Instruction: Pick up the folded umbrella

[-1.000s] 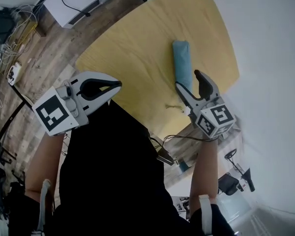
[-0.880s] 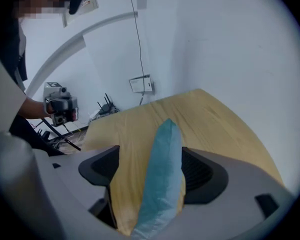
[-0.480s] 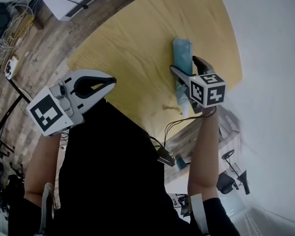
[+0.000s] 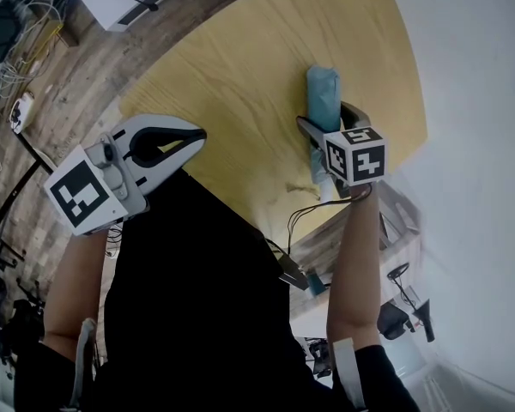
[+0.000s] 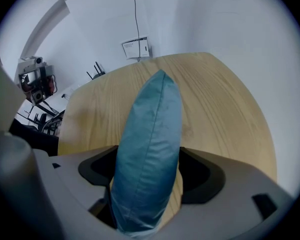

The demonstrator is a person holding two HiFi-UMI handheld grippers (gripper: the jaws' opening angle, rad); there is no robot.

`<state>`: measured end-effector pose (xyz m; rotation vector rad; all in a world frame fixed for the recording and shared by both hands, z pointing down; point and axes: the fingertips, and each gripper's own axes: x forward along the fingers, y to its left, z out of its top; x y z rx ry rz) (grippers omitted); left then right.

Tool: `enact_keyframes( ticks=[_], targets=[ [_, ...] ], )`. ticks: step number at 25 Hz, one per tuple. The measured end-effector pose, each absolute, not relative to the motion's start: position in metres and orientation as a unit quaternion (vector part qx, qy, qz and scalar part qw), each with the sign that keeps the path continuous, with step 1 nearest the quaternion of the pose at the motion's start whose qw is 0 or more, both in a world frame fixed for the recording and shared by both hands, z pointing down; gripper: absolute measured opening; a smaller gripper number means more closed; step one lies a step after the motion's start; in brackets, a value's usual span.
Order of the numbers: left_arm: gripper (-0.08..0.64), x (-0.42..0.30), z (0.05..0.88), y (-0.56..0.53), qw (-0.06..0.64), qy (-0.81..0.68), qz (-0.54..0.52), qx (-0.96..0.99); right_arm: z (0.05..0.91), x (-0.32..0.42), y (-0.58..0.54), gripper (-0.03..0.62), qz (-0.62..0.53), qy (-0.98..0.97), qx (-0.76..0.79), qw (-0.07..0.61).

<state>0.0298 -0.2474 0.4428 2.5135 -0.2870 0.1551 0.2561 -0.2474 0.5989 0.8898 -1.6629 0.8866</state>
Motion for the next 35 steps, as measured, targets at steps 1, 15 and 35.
enact_keyframes(
  ticks=[1,15,35],
  targets=[
    [0.011,0.03,0.443,-0.247,0.3,-0.108,0.059,0.946,0.599,0.256,-0.247,0.374,0.368,-0.688,0.369,0.505],
    [0.011,0.033,0.441,-0.226,0.308,-0.095,0.056,0.945,0.599,0.256,-0.249,0.362,0.351,-0.683,0.39,0.509],
    [0.011,0.036,0.417,-0.192,0.253,-0.052,0.075,0.963,0.573,0.26,-0.252,0.279,0.29,-0.719,0.496,0.391]
  ],
)
